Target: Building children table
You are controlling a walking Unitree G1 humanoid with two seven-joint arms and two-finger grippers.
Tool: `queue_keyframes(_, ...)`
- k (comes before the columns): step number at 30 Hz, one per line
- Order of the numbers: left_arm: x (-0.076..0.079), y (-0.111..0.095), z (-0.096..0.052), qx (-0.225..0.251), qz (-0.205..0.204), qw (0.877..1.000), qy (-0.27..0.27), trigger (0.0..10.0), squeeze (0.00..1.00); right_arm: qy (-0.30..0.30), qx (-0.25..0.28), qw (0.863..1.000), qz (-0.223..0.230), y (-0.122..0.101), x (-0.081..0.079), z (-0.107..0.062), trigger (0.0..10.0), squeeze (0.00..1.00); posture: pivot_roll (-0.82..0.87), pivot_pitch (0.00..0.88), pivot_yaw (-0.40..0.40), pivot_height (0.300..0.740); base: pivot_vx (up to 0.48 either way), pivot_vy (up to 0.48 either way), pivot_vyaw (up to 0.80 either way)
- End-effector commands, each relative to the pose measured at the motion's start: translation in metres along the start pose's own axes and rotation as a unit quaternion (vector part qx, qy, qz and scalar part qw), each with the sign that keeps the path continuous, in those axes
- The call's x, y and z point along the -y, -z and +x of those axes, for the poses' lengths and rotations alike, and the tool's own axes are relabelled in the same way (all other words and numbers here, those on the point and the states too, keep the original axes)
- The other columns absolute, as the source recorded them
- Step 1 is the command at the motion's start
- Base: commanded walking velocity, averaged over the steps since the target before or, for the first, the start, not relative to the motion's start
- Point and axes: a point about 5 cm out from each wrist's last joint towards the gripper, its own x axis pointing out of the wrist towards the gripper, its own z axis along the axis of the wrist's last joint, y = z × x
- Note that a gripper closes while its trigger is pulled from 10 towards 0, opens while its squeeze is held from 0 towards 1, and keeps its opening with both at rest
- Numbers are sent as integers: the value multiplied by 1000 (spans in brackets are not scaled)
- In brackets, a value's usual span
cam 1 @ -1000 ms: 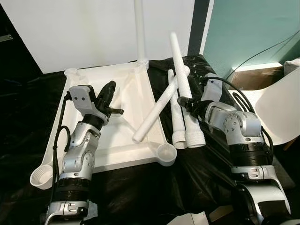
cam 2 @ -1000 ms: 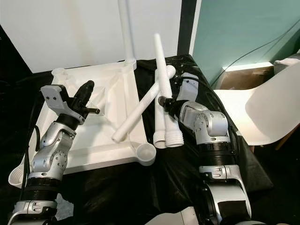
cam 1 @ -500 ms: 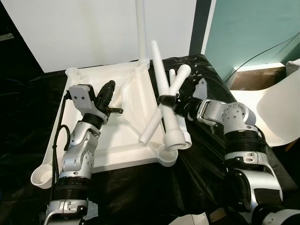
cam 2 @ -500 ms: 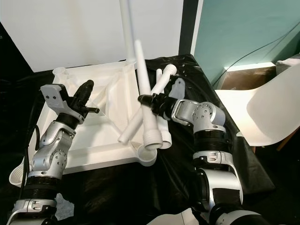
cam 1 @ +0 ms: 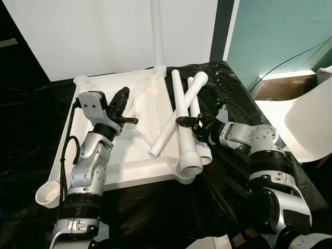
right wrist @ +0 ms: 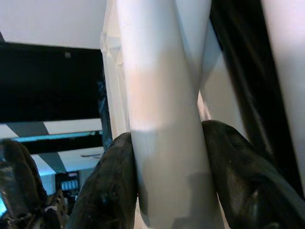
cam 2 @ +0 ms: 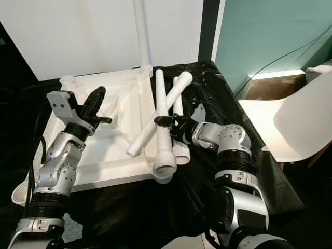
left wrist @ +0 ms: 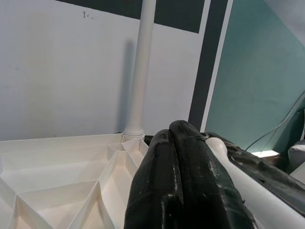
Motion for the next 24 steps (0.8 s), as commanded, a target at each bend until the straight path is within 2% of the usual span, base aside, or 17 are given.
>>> queue_keyframes(1, 3, 1, 1, -3, 10, 999, 35, 10000, 0, 29, -14, 999, 17, 5, 9, 2, 0, 0, -32, 0, 69, 740, 0, 0, 0)
queue_keyframes(3, 3, 0, 1, -3, 10, 999, 35, 10000, 0, 49, -11, 998, 29, 6, 15, -2, 0, 0, -31, 0, 68, 740, 0, 0, 0)
queue_keyframes(9, 1, 1, -1, -5, 12, 999, 34, 10000, 0, 35, -14, 999, 34, 6, 7, -9, 0, 0, -36, 0, 71, 740, 0, 0, 0)
queue_keyframes(17, 4, 3, 2, -8, 10, 999, 40, 10000, 0, 38, -4, 999, 33, -1, 6, -16, 0, 0, -49, 0, 76, 740, 0, 0, 0)
queue_keyframes(22, 4, 3, 2, -8, 10, 999, 41, 10000, 0, 46, -8, 998, 46, 0, 9, -19, 0, 0, -49, 0, 76, 740, 0, 0, 0)
queue_keyframes(24, 3, 2, 2, -7, 12, 999, 41, 10000, 0, 74, -1, 996, 44, 1, 18, -25, 0, 0, -50, 0, 74, 740, 0, 0, 0)
